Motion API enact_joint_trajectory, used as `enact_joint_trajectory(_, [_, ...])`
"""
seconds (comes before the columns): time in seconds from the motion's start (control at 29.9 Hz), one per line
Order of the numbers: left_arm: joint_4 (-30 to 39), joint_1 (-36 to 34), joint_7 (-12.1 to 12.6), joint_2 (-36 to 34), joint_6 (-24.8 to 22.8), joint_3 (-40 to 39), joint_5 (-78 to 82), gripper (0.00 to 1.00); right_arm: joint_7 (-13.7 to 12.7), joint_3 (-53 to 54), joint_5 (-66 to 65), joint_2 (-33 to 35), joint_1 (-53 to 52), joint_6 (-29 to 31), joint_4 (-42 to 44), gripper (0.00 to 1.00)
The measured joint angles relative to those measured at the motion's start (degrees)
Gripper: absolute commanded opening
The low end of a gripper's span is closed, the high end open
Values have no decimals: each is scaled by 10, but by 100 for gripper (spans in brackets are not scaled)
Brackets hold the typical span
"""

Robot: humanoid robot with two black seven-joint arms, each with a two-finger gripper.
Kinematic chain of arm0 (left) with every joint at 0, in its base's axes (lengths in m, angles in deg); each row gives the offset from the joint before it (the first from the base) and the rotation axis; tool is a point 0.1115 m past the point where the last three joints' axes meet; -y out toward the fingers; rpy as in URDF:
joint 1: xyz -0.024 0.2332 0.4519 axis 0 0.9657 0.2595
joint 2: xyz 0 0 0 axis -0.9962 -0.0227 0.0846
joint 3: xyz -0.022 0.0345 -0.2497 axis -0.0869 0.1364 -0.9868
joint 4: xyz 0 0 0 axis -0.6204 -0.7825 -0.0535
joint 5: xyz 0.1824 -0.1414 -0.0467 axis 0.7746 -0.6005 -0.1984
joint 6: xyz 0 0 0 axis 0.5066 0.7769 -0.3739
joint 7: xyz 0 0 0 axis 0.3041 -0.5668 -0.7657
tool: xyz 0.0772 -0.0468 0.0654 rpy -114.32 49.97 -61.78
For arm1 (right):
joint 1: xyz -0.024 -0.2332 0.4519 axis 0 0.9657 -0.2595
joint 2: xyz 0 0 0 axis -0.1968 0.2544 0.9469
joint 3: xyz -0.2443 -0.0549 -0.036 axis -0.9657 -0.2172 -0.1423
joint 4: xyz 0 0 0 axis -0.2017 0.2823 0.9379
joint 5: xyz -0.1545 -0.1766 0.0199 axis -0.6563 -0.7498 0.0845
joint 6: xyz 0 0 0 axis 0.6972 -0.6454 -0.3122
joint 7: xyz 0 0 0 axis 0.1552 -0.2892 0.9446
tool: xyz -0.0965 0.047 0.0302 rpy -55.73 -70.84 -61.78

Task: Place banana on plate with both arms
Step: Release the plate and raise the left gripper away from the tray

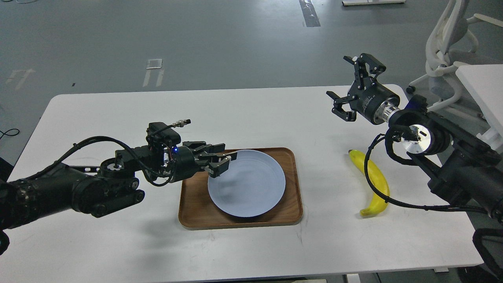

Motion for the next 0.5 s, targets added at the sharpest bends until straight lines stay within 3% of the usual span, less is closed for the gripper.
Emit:
enact_joint_trajectory(0.1, [1,-4,-8,-3,-4,-31,-47,98,0,0,0,4,0,0,-2,99])
enact_joint_trajectory(0.27, [0,-22,-16,-10,-13,-146,-190,98,0,-23,-18,34,0,3,-21,97])
enact_joint_trajectory(0.37, [-4,-31,-17,-3,-66,-233,-310,98,0,-63,-105,71,-12,4,-48,98])
enact_joint_trajectory(0.43, [-7,-32,10,0,-119,-292,-402,98,2,-91,-214,111,-25,4,-78,98])
enact_joint_trajectory(0.5, [-9,-28,72,2,-160,-343,-495,98,14,-111,-339,153,-33,4,-116,98])
